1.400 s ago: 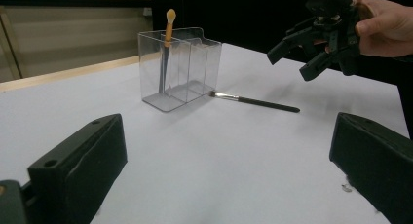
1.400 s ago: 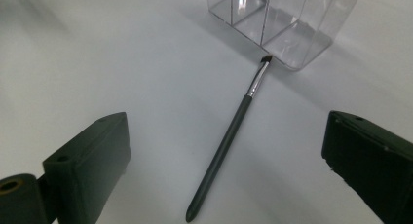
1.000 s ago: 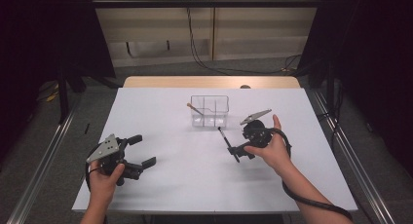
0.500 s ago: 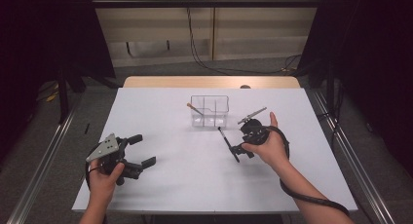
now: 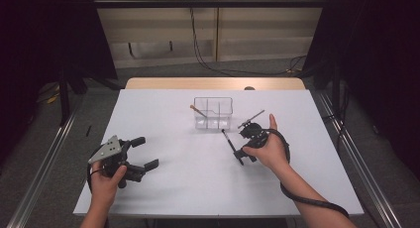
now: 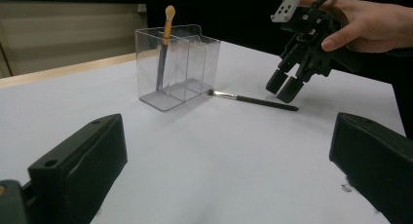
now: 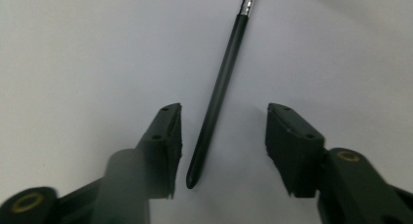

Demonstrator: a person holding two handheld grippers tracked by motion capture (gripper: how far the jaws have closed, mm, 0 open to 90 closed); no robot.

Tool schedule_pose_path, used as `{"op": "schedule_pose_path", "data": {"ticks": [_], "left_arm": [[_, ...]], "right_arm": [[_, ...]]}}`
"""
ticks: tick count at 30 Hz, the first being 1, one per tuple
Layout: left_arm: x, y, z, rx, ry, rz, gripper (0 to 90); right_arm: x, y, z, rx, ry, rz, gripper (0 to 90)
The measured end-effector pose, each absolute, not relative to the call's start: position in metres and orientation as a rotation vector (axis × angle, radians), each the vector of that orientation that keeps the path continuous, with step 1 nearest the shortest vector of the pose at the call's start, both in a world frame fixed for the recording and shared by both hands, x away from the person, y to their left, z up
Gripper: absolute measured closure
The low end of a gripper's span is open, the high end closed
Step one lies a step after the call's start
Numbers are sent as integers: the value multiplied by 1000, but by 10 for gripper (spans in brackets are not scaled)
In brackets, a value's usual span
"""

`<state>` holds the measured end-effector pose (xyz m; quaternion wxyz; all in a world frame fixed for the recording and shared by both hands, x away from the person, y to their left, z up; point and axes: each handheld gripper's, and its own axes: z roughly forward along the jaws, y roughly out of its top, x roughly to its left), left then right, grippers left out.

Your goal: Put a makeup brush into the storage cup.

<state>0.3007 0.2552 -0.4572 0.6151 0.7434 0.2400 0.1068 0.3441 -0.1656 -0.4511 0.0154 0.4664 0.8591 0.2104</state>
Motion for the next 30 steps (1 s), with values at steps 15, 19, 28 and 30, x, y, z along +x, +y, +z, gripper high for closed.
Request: {"op": "schedule_pose_path", "data": {"ticks": [15,19,28,30], "left_arm": [[302,256,-457,1713,546,256,6],[302,256,-456,1714,545,256,6],[302,255,-457,1716,545,252,7],[302,254,-457,1715,544,250,7]], "right_arm": [[346,-158,-456,1436,2689,553,678],[345,-156,-456,1411,2678,517,737],[346,-148,-456,1327,2687,428,772],[346,-147,-456,1310,2697,415,796]]}}
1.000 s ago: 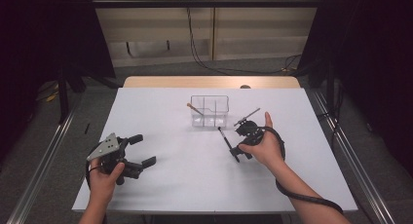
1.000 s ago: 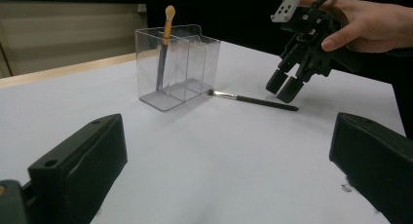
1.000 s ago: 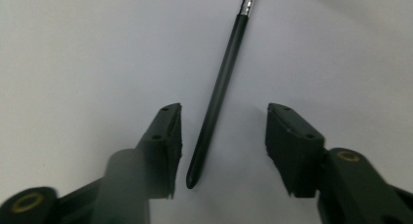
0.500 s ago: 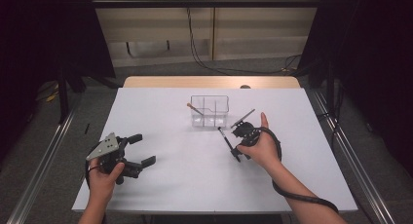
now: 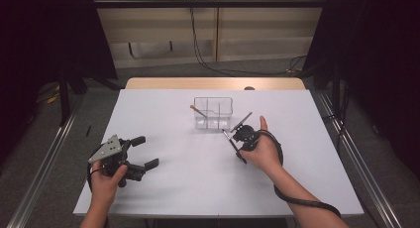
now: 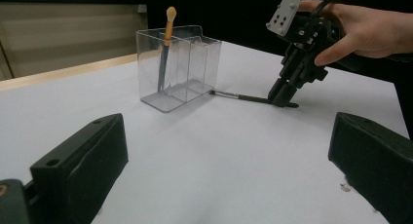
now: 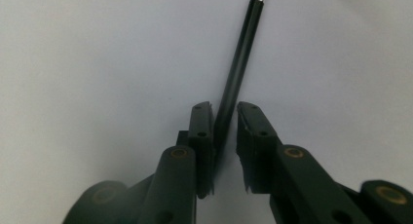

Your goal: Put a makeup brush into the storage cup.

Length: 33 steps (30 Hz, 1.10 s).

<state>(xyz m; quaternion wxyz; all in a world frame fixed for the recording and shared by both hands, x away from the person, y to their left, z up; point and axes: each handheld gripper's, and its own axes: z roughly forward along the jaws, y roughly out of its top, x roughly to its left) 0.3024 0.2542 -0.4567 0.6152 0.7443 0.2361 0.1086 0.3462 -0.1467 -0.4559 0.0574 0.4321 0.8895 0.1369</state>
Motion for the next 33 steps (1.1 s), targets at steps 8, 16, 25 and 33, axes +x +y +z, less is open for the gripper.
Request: {"op": "schedule_pose_path", "data": {"ticks": [8,16,25,33], "left_arm": [[303,255,-457,1718,545,255,9],[302,257,-456,1713,547,260,9],[302,257,-456,1712,554,259,9],[301,256,-456,1710,552,261,9]], "right_arm": [[348,-145,-455,1297,2727,405,848],[343,-152,-457,1250,2727,502,850],[338,-163,-458,1259,2715,606,850],[330,-177,-455,1261,2671,742,850]]}}
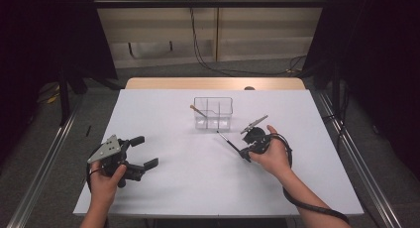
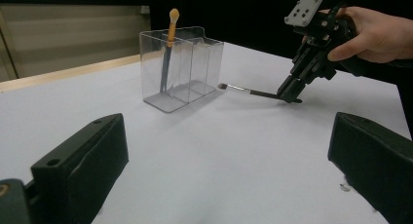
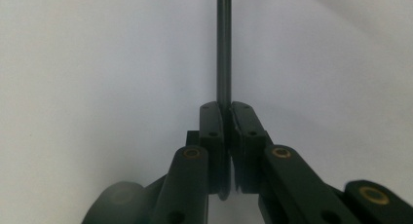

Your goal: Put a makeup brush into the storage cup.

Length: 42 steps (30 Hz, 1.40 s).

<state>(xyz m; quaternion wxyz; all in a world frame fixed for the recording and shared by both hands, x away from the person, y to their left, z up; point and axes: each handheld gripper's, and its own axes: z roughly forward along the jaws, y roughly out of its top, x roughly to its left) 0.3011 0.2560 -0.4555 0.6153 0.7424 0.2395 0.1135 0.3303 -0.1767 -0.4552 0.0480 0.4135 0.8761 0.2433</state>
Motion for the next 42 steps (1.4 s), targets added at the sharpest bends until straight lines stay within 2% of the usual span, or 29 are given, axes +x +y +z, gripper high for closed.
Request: {"op": "schedule_pose_path", "data": {"ticks": [17,42], "left_arm": [[304,255,-458,1734,549,254,9],[301,253,-453,1700,542,256,9]], "right_arm": [[307,-192,-457,1206,2531,1168,850],[290,-195,-440,1137,2320,1497,849]]}}
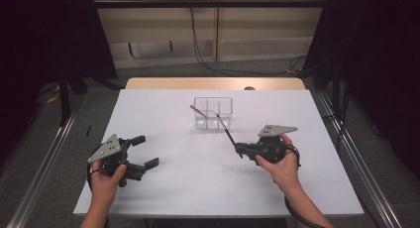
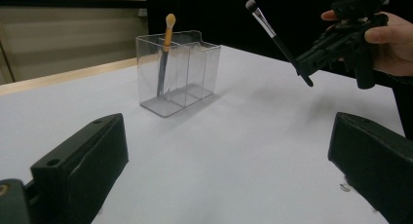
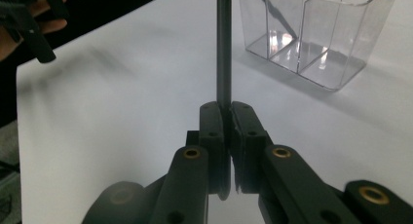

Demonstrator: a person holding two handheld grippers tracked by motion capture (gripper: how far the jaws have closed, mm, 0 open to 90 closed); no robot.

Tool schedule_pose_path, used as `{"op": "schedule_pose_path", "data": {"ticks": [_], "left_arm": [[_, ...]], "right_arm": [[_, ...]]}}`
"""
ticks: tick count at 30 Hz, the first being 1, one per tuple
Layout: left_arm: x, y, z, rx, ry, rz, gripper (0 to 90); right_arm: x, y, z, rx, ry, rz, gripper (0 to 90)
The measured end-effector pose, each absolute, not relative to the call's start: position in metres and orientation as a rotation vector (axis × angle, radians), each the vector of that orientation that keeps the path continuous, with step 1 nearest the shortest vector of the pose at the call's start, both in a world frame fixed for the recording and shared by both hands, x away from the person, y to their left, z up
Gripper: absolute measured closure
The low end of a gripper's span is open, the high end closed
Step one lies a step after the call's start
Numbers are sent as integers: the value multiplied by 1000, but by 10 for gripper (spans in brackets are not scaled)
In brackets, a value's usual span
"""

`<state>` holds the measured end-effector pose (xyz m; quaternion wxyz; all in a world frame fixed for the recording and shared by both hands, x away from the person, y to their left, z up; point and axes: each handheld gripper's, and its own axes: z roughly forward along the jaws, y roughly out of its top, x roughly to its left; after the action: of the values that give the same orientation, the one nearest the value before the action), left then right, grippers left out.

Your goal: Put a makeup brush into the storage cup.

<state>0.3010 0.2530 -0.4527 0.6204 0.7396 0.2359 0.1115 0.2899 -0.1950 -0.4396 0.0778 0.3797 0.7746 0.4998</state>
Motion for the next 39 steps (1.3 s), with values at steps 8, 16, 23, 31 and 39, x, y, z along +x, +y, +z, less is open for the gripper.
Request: {"op": "schedule_pose_path", "data": {"ticks": [8,16,23,31,39], "left_arm": [[300,246,-451,1696,533,247,7],[299,241,-452,1693,529,235,7],[301,230,-454,1704,517,211,5],[303,215,-453,1702,496,181,3],[307,202,-453,1691,491,156,0]], "right_arm": [[289,-192,-443,1113,2260,1595,849],[286,-185,-444,1059,2228,1681,850],[285,-182,-442,1028,2213,1714,849],[284,-183,-441,1027,2211,1715,849],[284,-183,-441,1022,2206,1722,849]]}}
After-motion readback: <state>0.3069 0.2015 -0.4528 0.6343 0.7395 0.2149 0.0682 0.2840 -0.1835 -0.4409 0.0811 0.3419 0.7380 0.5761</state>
